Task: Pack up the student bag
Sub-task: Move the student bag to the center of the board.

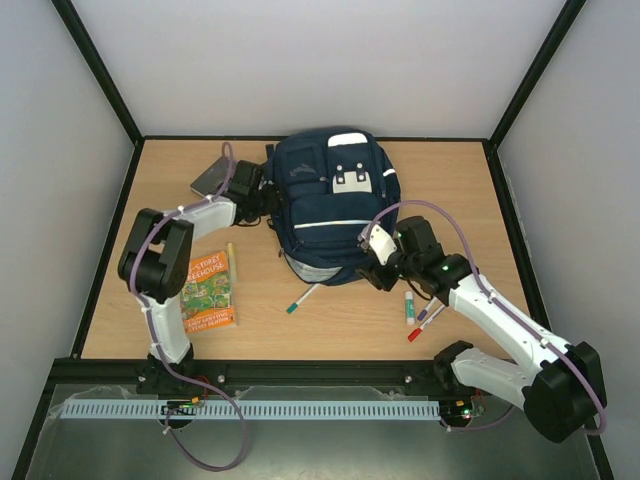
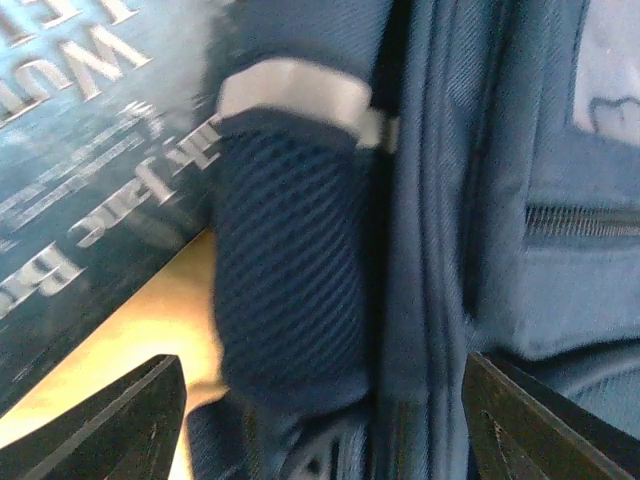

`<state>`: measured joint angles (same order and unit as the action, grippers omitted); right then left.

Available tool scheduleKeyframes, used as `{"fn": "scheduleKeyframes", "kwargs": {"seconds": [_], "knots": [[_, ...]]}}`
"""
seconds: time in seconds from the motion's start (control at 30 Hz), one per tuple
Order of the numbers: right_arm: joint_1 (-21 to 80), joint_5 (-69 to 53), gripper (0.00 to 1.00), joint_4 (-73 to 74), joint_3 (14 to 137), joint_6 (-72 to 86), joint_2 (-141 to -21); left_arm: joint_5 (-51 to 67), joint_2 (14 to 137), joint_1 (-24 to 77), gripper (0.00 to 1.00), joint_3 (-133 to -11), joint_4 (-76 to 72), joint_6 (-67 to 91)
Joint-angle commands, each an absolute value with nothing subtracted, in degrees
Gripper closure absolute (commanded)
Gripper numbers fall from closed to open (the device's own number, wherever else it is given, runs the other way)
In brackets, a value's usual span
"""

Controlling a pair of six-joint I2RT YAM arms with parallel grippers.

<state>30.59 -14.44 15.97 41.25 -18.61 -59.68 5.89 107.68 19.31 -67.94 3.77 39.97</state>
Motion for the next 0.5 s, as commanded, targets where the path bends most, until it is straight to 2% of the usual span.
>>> {"fn": "scheduleKeyframes", "kwargs": {"seconds": [0.0,0.47], "knots": [[30.44,-10.22,0.44,13.91,39.24,-15.46,-57.43,8.16,113.00,20.68,0.22,-74.31,1.77,39.83],[30.48,-6.58,0.43,12.05,38.16,-15.40,-59.04,10.96,127.03,28.93,0.27,-92.49,6.80,34.37]]}}
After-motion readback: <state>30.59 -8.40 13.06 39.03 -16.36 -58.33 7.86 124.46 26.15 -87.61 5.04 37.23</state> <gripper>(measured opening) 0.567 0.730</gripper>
